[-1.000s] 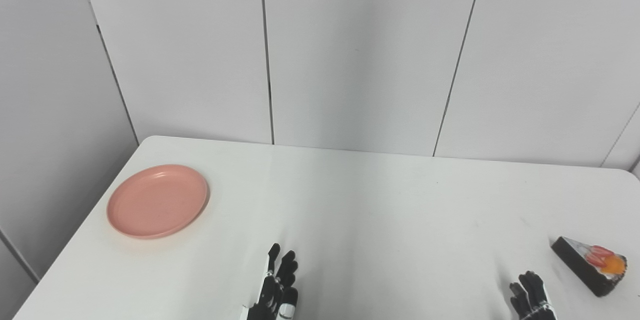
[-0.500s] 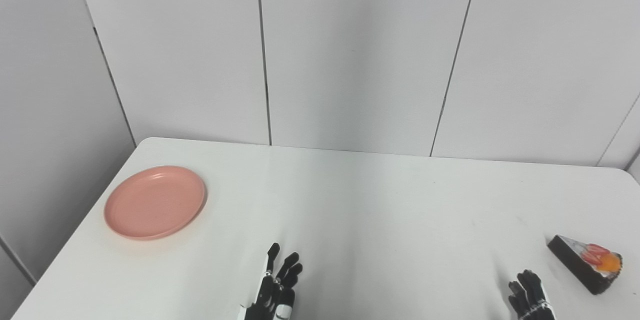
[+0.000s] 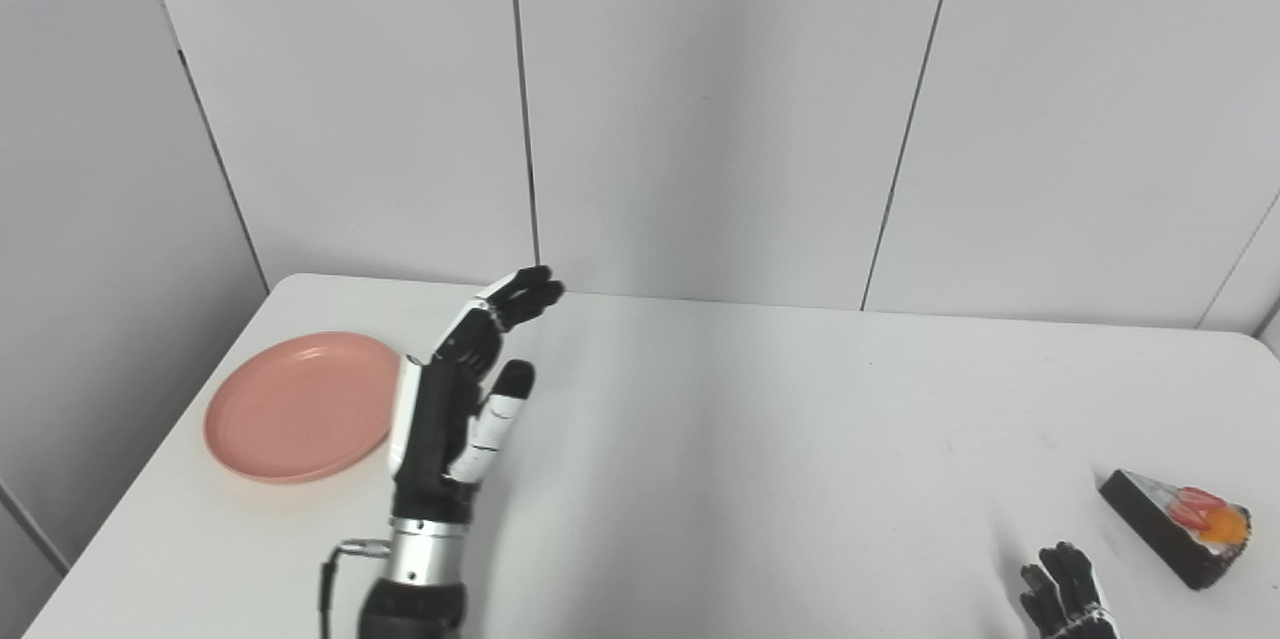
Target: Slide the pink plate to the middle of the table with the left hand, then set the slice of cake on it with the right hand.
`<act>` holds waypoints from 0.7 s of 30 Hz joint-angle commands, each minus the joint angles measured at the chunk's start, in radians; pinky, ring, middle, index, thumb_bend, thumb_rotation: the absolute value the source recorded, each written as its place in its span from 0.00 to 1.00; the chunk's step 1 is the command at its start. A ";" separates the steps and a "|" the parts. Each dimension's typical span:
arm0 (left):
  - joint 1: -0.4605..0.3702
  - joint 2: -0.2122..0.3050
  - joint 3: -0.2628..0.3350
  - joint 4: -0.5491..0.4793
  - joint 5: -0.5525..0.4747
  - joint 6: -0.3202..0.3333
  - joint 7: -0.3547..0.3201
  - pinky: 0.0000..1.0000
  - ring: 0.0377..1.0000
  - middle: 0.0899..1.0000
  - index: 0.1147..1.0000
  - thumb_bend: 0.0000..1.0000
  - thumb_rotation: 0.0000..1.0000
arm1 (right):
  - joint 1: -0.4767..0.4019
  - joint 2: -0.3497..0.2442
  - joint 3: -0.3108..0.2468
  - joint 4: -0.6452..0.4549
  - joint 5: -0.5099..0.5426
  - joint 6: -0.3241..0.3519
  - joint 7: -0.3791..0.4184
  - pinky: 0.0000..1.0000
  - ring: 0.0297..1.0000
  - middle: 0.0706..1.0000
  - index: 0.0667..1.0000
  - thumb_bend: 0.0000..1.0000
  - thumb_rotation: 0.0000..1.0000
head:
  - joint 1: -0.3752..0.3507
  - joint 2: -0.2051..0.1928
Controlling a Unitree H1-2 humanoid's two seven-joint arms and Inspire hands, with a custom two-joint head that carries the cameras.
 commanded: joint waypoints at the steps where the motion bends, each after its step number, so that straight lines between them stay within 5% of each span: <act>1: -0.074 0.048 0.030 0.017 -0.011 -0.035 0.015 0.77 0.76 0.73 0.71 0.85 0.86 | 0.012 0.000 -0.001 0.036 -0.008 0.047 -0.006 0.96 0.94 0.95 0.95 0.85 1.00 | 0.001 0.001; 21: -0.293 0.313 0.219 0.506 -0.204 -0.053 -0.002 0.70 0.74 0.73 0.71 0.89 0.78 | 0.014 -0.005 -0.001 0.029 0.005 0.059 -0.001 0.98 0.95 0.95 0.95 0.85 1.00 | 0.011 0.017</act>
